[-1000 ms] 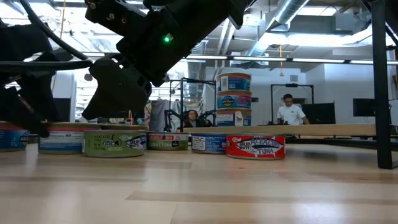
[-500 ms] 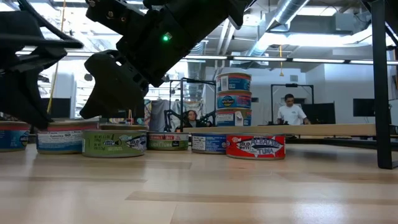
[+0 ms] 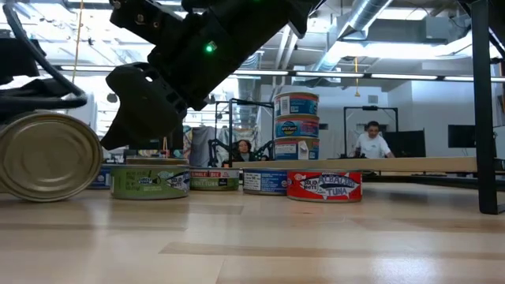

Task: Stack canned seafood by type on shelf
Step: Stack the blue tuna can on top of the blue tuna can on the shelf

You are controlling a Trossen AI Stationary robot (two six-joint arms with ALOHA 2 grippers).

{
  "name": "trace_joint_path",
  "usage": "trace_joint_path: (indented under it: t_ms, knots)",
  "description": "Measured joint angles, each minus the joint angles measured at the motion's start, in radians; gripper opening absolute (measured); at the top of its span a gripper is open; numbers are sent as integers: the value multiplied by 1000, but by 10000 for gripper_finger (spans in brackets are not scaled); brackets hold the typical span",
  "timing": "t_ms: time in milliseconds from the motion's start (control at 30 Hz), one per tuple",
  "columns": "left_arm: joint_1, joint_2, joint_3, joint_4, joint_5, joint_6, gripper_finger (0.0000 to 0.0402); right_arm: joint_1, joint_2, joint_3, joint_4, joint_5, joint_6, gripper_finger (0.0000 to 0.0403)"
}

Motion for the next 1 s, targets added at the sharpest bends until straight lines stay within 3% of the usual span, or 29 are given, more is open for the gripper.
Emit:
trace_joint_path:
  t_ms: [233,467,733,1000]
  knots:
    - [-1,-34,18,-51,62,-39,1,0,-5,0,-40,-50,25,360]
    - [-19,-183,63,-189,-36,-272,26,0,-49,1,-131,-45,61,360]
    - [-20,-302,63,-160,22,-447,155,-1,-109,0,-272,-47,181,360]
    - [-18,-295,63,28,11,-475,286,2,-104,-4,-346,-48,280,360]
